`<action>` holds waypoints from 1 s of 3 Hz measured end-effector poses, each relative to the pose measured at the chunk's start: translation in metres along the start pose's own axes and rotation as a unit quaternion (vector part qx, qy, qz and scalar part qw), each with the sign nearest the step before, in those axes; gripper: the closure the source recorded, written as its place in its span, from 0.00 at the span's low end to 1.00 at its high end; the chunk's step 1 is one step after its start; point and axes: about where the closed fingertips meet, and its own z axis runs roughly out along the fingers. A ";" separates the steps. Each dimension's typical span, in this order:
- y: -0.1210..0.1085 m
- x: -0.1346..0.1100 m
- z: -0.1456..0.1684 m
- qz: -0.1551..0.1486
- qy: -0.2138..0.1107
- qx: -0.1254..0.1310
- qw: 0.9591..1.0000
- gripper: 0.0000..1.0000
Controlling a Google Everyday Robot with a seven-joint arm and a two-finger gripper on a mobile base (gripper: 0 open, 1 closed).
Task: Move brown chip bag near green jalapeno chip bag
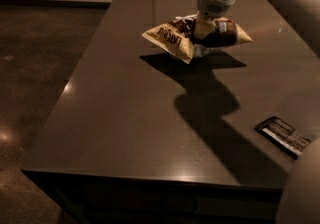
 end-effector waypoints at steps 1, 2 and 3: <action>-0.008 0.016 0.000 0.002 -0.001 0.006 1.000 0.82; -0.006 0.032 -0.011 -0.004 -0.013 -0.001 1.000 0.59; 0.002 0.044 -0.022 -0.017 -0.027 -0.012 0.999 0.36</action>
Offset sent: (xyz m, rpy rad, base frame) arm -0.0167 -0.0581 0.0173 0.0435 0.0032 0.0552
